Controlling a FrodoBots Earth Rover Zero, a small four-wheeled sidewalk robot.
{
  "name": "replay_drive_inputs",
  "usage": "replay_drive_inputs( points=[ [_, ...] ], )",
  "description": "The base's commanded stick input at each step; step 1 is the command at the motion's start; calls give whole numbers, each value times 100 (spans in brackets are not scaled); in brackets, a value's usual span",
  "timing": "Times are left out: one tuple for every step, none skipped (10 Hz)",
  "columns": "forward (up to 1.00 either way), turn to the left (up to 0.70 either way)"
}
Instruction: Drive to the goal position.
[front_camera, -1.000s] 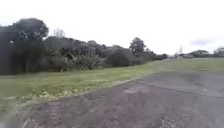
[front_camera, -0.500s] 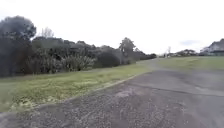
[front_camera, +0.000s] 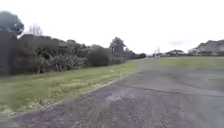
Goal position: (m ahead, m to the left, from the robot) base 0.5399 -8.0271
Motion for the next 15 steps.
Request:
replay_drive_inputs(
  points=[
    [50,-50],
    [50,-50],
    [50,-50],
    [50,-50],
    [50,-50],
    [50,-50],
    [50,-50],
    [50,-50],
    [50,-50],
    [50,-50],
    [50,-50],
    [50,-50],
    [50,-50],
    [50,-41],
    [50,-8]
  ],
)
